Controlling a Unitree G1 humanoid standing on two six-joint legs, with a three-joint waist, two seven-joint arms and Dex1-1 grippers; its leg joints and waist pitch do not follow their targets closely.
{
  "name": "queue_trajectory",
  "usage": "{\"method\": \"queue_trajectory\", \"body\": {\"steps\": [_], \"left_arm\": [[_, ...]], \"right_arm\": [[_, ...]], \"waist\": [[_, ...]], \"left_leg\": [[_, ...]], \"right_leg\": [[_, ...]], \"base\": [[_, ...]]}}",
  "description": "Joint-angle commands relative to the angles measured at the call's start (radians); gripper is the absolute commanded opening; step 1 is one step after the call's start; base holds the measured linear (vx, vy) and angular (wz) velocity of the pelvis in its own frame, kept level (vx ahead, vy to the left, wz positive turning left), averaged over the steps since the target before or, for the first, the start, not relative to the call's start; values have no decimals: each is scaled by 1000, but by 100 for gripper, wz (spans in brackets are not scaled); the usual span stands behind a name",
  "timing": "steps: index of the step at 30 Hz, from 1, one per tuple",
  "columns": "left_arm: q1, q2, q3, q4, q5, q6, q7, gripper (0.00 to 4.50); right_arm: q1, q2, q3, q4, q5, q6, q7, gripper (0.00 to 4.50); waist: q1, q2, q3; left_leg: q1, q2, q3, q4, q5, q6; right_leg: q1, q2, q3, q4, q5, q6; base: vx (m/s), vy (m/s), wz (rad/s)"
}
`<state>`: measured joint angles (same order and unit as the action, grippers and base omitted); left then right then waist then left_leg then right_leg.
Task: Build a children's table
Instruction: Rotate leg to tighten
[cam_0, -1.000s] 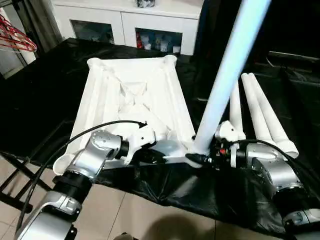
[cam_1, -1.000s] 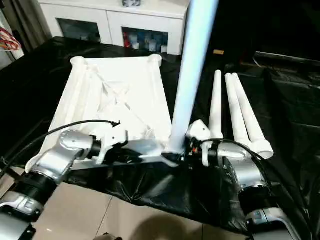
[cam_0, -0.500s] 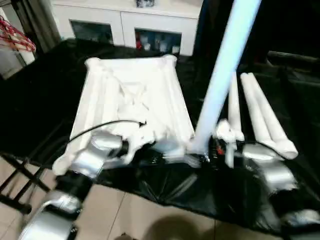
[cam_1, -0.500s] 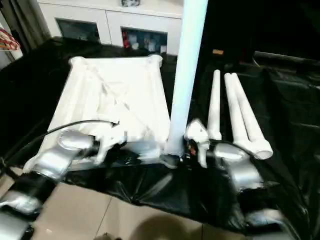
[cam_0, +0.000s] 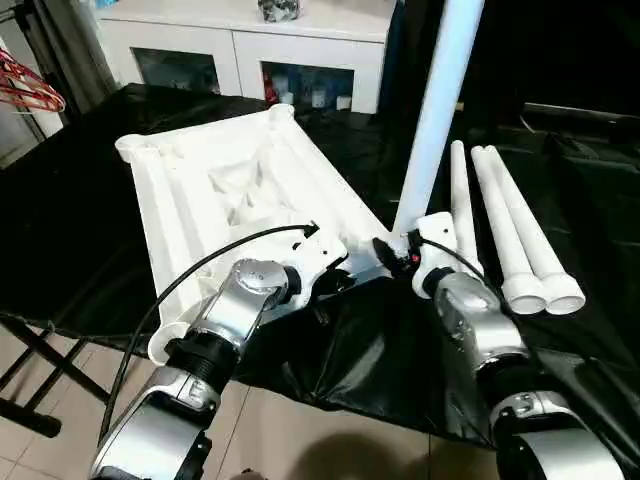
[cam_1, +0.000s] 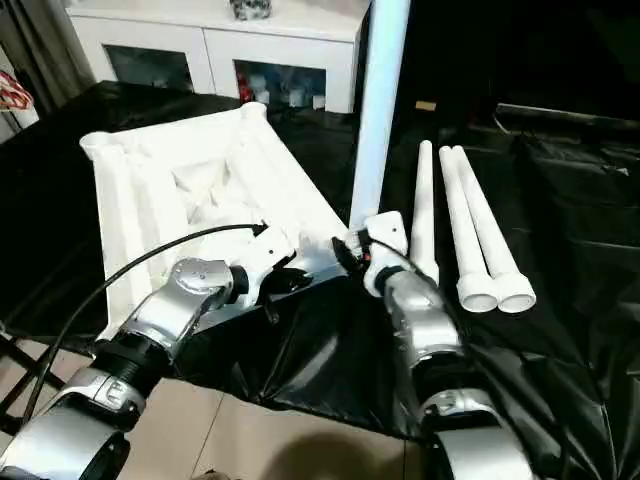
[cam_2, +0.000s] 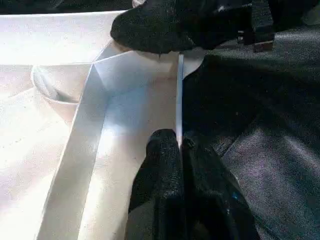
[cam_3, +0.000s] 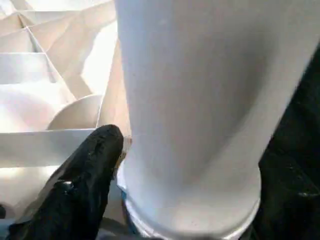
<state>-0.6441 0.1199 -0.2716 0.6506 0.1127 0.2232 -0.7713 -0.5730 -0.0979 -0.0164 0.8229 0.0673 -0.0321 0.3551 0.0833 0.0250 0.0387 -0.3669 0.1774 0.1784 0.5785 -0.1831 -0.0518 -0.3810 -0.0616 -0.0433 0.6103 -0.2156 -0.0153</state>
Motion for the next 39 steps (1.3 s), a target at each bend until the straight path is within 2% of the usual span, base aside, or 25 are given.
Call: {"method": "queue_trajectory", "body": {"steps": [1, 3, 6, 8, 9, 12, 16, 19, 21, 23, 28, 34, 37, 39], "left_arm": [[7, -26, -20, -29, -26, -37, -20, 0], [23, 5, -34, -50, -33, -55, -89, 0], [53, 60, -58, -101, -60, -63, -229, 0], [60, 73, -63, -111, -65, -63, -257, 0], [66, 104, -70, -116, -68, -74, -304, 0], [68, 124, -71, -117, -73, -79, -337, 0], [78, 163, -70, -143, -99, -71, -429, 0], [79, 188, -73, -158, -116, -58, -480, 0], [80, 202, -77, -164, -124, -55, -514, 0], [80, 212, -78, -169, -129, -49, -541, 0], [85, 231, -91, -186, -137, -22, -584, 0], [85, 231, -89, -173, -122, -39, -556, 0], [65, 190, -60, -127, -98, -50, -439, 0], [38, 137, -26, -78, -78, -41, -297, 0]], "right_arm": [[23, 61, 83, 30, -12, 22, 106, 393], [26, 24, 94, 19, -23, 5, 160, 426], [33, -40, 114, 6, -29, -31, 278, 426], [35, -54, 121, 6, -31, -41, 307, 426], [44, -98, 137, -11, -23, -51, 408, 426], [54, -129, 143, -37, -5, -41, 493, 426], [91, -206, 167, -123, 42, 0, 700, 426], [105, -245, 183, -149, 50, 4, 783, 426], [108, -263, 187, -161, 57, 17, 824, 392], [116, -280, 195, -186, 65, 38, 863, 390], [137, -297, 213, -237, 74, 64, 904, 337], [150, -270, 210, -234, 63, 49, 870, 300], [152, -221, 195, -209, 47, 40, 760, 281], [127, -163, 173, -142, -1, 34, 559, 279]], "waist": [[-1, -9, -46], [-5, -11, -47], [-9, -5, -49], [-8, -7, -51], [-6, -7, -51], [-4, -6, -53], [9, -9, -51], [12, -9, -49], [12, -7, -48], [13, -5, -47], [18, -6, -51], [20, -6, -50], [16, -5, -47], [11, -6, -41]], "left_leg": [[8, 53, -19, -71, -200, 46], [5, 54, -20, -71, -205, 47], [5, 55, -19, -66, -173, 63], [3, 56, -17, -64, -160, 73], [3, 55, -17, -63, -153, 82], [5, 59, -15, -61, -136, 93], [4, 60, -14, -59, -138, 110], [6, 61, -13, -60, -156, 102], [7, 61, -14, -63, -178, 89], [9, 63, -15, -65, -183, 82], [8, 61, -15, -61, -154, 89], [9, 62, -16, -63, -165, 77], [11, 60, -15, -65, -191, 62], [14, 60, -18, -72, -226, 37]], "right_leg": [[35, -89, 45, -83, -172, -204], [38, -89, 44, -82, -169, -205], [37, -87, 45, -75, -93, -225], [41, -87, 44, -70, -52, -241], [43, -86, 42, -68, -35, -246], [41, -83, 40, -62, 5, -262], [44, -83, 39, -62, -1, -264], [41, -85, 39, -67, -46, -262], [39, -85, 39, -71, -95, -258], [38, -84, 39, -71, -102, -258], [40, -84, 39, -65, -48, -265], [38, -85, 38, -68, -73, -262], [35, -85, 40, -73, -106, -257], [33, -89, 42, -81, -181, -244]], "base": [[0, 0, 0], [0, 0, 0], [0, 0, 0], [0, 0, 0], [0, 0, 0], [0, 0, 0], [0, 0, 0], [0, 0, 0], [0, 0, 0], [0, 0, 0], [0, 0, 0], [0, 0, 0], [0, 0, 0], [0, 0, 0]]}}
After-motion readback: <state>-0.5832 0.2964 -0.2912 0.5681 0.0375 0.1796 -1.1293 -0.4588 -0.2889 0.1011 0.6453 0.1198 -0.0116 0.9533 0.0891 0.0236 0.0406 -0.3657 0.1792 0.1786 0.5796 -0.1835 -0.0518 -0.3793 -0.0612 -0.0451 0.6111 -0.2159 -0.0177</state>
